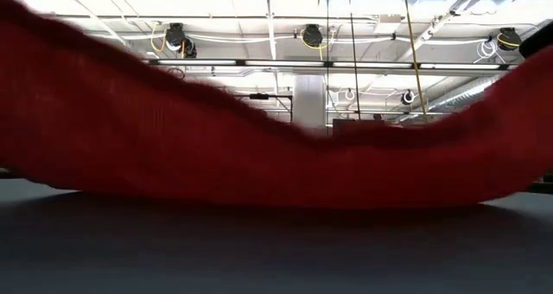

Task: Roll towel
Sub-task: Roll the red towel

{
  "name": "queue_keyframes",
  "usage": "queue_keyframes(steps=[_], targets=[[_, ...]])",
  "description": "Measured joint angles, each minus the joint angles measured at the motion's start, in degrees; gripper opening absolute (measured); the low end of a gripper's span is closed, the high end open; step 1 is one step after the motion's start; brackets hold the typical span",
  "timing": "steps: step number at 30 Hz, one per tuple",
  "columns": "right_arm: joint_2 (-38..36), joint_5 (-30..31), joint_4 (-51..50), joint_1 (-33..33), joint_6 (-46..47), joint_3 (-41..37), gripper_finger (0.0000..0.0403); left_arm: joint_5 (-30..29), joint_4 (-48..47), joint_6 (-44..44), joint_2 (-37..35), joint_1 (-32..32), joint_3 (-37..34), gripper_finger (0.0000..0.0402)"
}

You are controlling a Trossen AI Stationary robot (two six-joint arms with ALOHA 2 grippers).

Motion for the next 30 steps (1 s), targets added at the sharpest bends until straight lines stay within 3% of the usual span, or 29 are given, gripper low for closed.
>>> queue_keyframes(steps=[5, 11, 15, 27, 30], targets=[[-3.22, 0.4, 0.02, -0.43, -2.99, 0.0, 0.0, 2.61, -7.35, 2.3, -3.4, 0.01, 0.02, 0.0004], [-5.45, 8.62, -0.5, -4.62, -13.85, 0.0, 0.0, -4.74, -21.5, -3.98, -6.96, 1.52, 0.02, 0.0004], [-5.51, 13.29, -2.95, -9.32, -20.63, 0.0, 0.0, -6.01, -30.89, -8.44, -7.53, 5.16, 0.02, 0.0004], [-5.51, 12.69, -12.94, -29.37, -30.03, 0.0, 0.0, -6.48, -36.97, -8.95, -7.39, 22.63, -3.0, 0.0004], [-5.49, 9.82, -13.17, -33.66, -33.73, 0.0, 0.0, -6.54, -38.08, -7.65, -7.39, 26.51, -3.0, 0.0005]])
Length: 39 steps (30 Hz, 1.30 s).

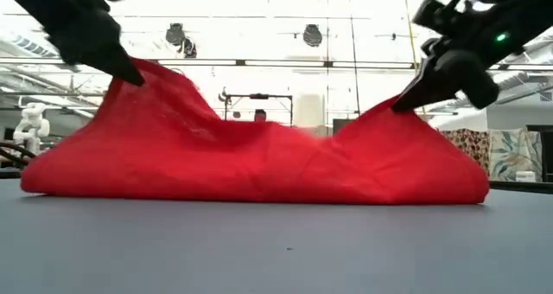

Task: Roll towel
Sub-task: Roll the red towel

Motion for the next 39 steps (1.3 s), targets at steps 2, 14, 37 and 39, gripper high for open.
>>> queue_keyframes(steps=[2, 14, 37, 39], targets=[[-0.02, -2.01, 0.48, -2.82, -1.31, 0.0, 0.0, -0.06, -0.68, 0.18, 0.0, 2.1, 0.0, 0.0005], [0.0, -17.61, 0.69, -10.16, 0.78, -0.02, 0.0, 5.95, 1.51, 2.74, 0.0, 6.41, -0.39, 0.0005], [0.03, -3.89, 5.45, -7.2, 6.01, -6.54, 0.0, 5.4, 7.81, 2.7, 0.07, 5.68, -4.43, 0.0005], [0.03, -3.82, 6.24, -8.59, 4.39, -6.54, 0.0, 4.62, 7.86, 2.7, 0.07, 6.68, -4.76, 0.0005]])
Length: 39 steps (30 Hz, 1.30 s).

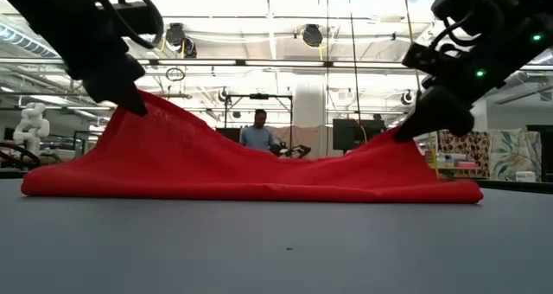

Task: Roll towel
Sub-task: Roll the red towel

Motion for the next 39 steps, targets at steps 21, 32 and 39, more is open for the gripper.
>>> queue_keyframes(steps=[21, 32, 39], targets=[[0.02, -6.69, 2.23, -11.54, -8.51, 0.0, 0.0, 0.15, 9.27, -1.51, 0.02, 5.88, -7.67, 0.0005], [3.23, -9.69, 5.87, -14.55, -12.75, 0.0, 0.0, 5.44, 5.51, 0.04, -0.96, 5.46, -5.25, 0.0005], [4.49, -9.66, 7.43, -15.59, -13.67, 0.0, 0.0, 5.06, 4.07, 0.37, -1.46, 6.45, -5.19, 0.0005]])
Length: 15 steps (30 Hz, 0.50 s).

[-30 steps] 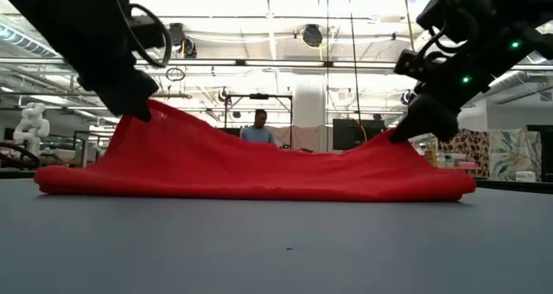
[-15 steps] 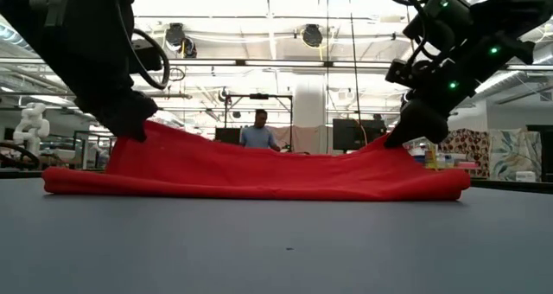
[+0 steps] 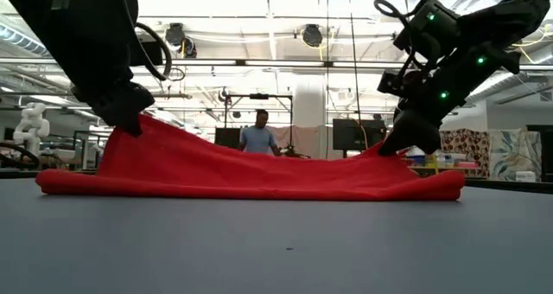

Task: Roll towel
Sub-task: Roll the red towel

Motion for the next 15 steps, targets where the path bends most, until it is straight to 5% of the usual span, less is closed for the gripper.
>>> queue_keyframes(steps=[15], targets=[[0.01, 0.02, 1.76, -0.47, -1.88, 0.0, 0.0, 0.06, -2.43, -0.38, -0.09, -0.16, 0.61, 0.0005]])
